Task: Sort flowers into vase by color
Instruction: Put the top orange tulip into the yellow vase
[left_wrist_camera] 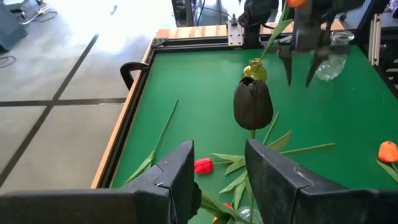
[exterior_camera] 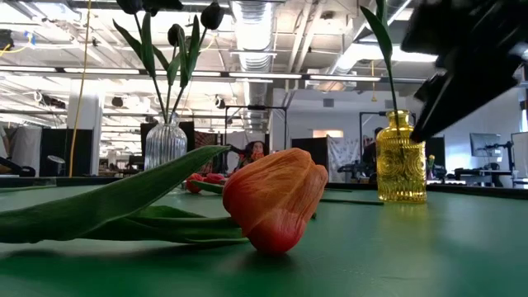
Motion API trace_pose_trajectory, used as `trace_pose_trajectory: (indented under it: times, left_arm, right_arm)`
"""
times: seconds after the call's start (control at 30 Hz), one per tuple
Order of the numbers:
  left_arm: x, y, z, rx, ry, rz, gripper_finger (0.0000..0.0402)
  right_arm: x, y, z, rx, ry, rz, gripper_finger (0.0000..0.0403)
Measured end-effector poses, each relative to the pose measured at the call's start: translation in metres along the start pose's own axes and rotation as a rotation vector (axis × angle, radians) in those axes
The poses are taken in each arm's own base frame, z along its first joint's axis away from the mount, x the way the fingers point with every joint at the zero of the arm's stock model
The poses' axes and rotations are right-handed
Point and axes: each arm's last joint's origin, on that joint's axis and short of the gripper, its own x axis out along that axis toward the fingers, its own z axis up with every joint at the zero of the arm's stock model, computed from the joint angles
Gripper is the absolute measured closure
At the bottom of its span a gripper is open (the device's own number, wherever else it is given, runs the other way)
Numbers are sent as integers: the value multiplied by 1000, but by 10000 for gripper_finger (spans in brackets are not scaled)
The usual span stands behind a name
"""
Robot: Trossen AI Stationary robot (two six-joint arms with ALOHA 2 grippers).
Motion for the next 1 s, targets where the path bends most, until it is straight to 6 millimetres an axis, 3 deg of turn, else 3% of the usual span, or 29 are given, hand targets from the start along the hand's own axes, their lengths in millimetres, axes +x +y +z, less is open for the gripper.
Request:
trace_pose_trajectory:
  times: [0.27, 0.5, 0.73, 1.0]
  left_arm:
    - [0, 0, 0, -1, 0, 0, 270]
    - [0, 0, 0, -5, 1, -1, 270]
    - [0, 0, -1, -9, 5, -2, 270]
    - [0, 0, -1, -9, 5, -2, 270]
  right_arm:
    - [49, 1, 4, -7, -29, -31, 199]
    - [77, 0, 4, 72, -115, -123, 219]
    - [96, -3, -7, 159, -109, -206, 236]
    - [103, -3, -9, 255, -127, -213, 241]
